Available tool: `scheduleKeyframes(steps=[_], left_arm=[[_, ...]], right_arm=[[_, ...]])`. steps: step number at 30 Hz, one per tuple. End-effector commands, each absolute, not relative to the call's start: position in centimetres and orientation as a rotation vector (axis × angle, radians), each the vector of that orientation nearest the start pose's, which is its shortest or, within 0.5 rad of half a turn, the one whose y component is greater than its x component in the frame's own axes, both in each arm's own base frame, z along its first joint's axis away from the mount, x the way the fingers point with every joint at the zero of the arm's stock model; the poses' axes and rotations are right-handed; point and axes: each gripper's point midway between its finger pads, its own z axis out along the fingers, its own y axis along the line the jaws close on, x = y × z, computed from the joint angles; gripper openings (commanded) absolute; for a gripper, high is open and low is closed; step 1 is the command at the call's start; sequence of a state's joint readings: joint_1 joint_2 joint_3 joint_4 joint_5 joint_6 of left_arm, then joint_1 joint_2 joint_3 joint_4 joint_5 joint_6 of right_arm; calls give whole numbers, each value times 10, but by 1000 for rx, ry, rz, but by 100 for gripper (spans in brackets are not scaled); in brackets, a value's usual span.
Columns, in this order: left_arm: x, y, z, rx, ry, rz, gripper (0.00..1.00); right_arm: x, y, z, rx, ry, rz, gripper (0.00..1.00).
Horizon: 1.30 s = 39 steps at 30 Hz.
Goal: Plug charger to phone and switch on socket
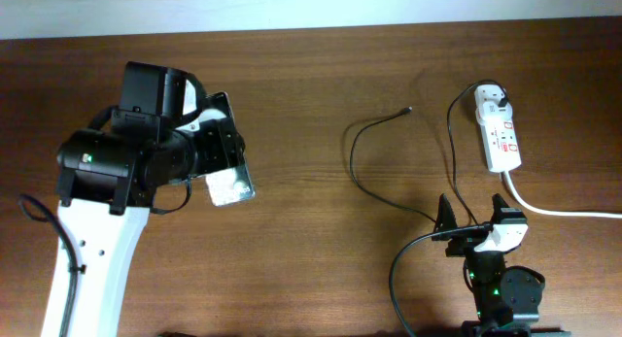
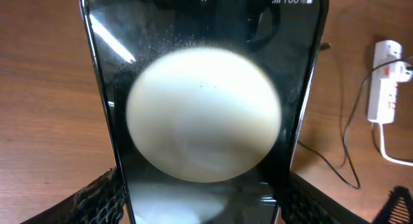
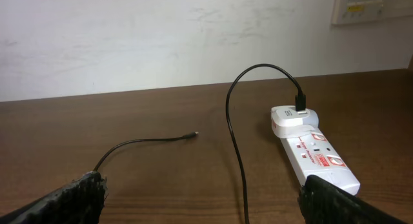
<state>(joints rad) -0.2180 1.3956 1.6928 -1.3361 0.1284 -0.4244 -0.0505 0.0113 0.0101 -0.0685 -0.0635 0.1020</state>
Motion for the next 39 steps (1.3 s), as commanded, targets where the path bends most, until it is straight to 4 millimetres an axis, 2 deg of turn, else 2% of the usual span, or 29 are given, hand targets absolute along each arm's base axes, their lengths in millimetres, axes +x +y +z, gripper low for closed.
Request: scheduleKeyframes(steps=[1,4,6,12,13,16,18,26,34,39], left_arm=[[299,-98,308,-212,2601,-474,62],[296,-98,303,-318,2627,-492,63],[298,-98,291,-328,2667,-479,62],[318,-108,220,-384,2911,-430,62],[321,-117,204,-377,2974,-476,61],[322,-130,179,-356,3080,-556,62],[325,-146,176,-327,3089,-693,61],[332,-155,177,-311,3062,-771,61],[335,-169,133,-383,3201,-867,61],[332,-172,132,-400,3221,-910,61]], right_arm=[[246,-2,156,79,1646,88,99],[246,-2,156,79,1646,88,99],[246,-2,156,79,1646,88,99],[246,-2,156,79,1646,88,99],[246,-2,156,79,1646,88,99],[246,-2,156,79,1646,88,99],[246,-2,156,79,1646,88,99],[246,-2,156,79,1646,88,99],[246,-2,156,79,1646,88,99],[246,-2,156,79,1646,88,99]])
